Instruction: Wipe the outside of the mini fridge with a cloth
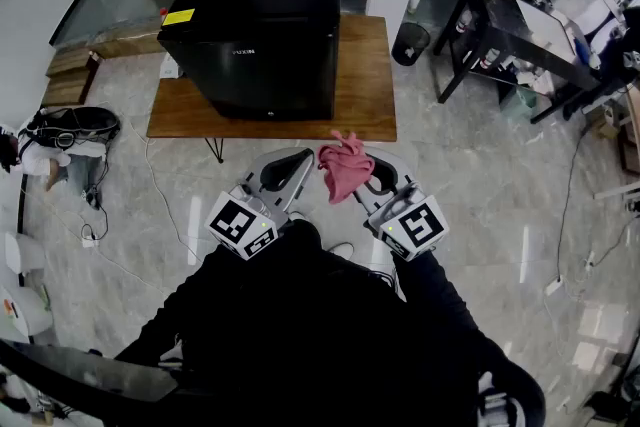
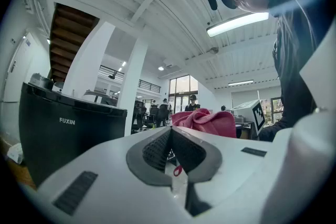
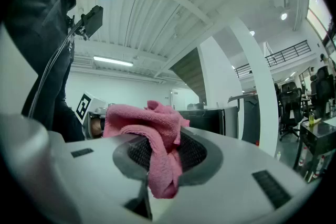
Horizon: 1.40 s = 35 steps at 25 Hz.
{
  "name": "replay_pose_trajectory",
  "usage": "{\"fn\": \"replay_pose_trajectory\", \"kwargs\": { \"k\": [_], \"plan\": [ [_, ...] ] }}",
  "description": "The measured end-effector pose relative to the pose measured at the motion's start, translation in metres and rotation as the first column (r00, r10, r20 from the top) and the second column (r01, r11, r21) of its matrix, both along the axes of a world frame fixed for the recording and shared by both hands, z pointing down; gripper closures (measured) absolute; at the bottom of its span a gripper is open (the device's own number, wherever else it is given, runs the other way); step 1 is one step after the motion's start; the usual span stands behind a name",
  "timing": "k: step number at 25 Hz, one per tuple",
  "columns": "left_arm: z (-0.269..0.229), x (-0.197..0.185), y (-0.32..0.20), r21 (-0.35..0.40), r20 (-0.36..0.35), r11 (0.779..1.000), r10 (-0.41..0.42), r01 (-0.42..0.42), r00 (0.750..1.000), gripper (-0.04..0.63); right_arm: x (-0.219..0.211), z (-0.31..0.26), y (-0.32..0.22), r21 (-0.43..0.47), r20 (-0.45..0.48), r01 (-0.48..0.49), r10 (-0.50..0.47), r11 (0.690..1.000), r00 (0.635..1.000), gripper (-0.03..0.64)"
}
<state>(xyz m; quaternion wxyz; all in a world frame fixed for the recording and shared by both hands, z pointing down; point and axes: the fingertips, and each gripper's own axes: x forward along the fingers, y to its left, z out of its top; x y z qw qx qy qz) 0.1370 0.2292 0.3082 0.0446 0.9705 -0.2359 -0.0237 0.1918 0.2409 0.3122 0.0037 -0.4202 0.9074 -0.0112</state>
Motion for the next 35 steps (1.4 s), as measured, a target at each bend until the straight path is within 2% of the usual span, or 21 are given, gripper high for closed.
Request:
{"fn": "replay_pose_trajectory", "kwargs": {
  "k": [5,11,18,21,25,30,32,35],
  "plan": [
    [0.004,-0.003,0.001,-0.002,0.003,1.0,0.0,0.0,1.0,0.589,-0.002,0.002,0.002,0.005,0.0,-0.005,0.005,1.0,1.0,0.532],
    [0.003,-0.007,0.0,-0.005,0.012,1.0,-0.009,0.009,1.0,0.591,0.0,0.0,0.003,-0.001,0.045,-0.005,0.005,1.0,0.999,0.531],
    [-0.016,-0.025,-0.027,0.001,0.046,0.998,-0.057,0.057,0.997,0.591,-0.01,-0.017,-0.023,0.034,0.016,0.029,-0.03,0.999,0.999,0.526],
    [-0.035,-0.036,-0.052,0.006,0.034,0.997,-0.083,0.083,0.996,0.591,-0.016,-0.033,-0.045,0.065,-0.008,0.032,-0.031,0.997,0.999,0.526],
    [-0.073,-0.06,-0.104,0.066,0.011,0.987,-0.147,0.145,0.989,0.591,-0.03,-0.058,-0.096,0.12,-0.065,0.044,-0.037,0.992,0.997,0.526],
    [-0.116,-0.095,-0.176,0.125,0.069,0.979,-0.171,0.161,0.983,0.591,-0.063,-0.096,-0.163,0.166,-0.106,0.043,-0.025,0.985,0.994,0.526],
    [-0.129,-0.112,-0.199,0.143,0.089,0.977,-0.172,0.159,0.981,0.591,-0.084,-0.106,-0.189,0.161,-0.153,0.049,-0.024,0.986,0.988,0.526],
    [-0.149,-0.137,-0.237,0.157,0.078,0.972,-0.187,0.173,0.979,0.591,-0.115,-0.12,-0.23,0.153,-0.235,0.076,-0.039,0.985,0.971,0.526]
  ]
}}
